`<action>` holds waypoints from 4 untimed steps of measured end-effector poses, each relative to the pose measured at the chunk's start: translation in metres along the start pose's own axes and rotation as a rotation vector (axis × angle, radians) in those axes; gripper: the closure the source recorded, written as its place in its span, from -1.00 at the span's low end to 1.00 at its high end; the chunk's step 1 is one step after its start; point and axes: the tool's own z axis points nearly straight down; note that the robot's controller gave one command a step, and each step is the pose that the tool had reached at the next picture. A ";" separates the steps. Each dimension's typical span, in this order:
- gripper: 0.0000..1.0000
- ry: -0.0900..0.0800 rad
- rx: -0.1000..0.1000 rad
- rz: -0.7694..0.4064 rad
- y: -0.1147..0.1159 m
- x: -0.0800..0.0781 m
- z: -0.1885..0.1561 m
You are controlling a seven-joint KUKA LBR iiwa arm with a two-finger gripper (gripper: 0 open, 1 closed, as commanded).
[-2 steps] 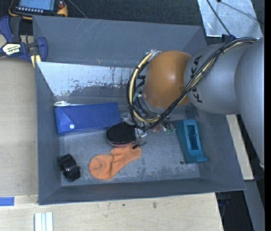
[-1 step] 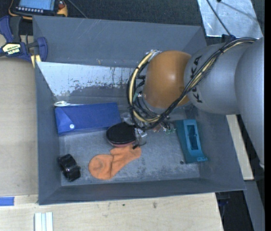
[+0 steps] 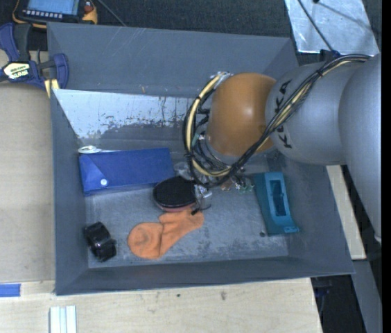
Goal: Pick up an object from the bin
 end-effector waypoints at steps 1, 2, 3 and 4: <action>1.00 0.000 0.000 0.000 0.000 0.000 0.000; 1.00 0.000 0.000 0.000 0.000 0.000 0.000; 1.00 0.000 0.000 0.000 0.000 0.000 0.000; 1.00 0.000 0.000 0.000 0.000 0.000 0.000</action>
Offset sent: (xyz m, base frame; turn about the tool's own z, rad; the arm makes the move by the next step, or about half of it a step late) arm 0.0000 0.0000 0.0000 0.0000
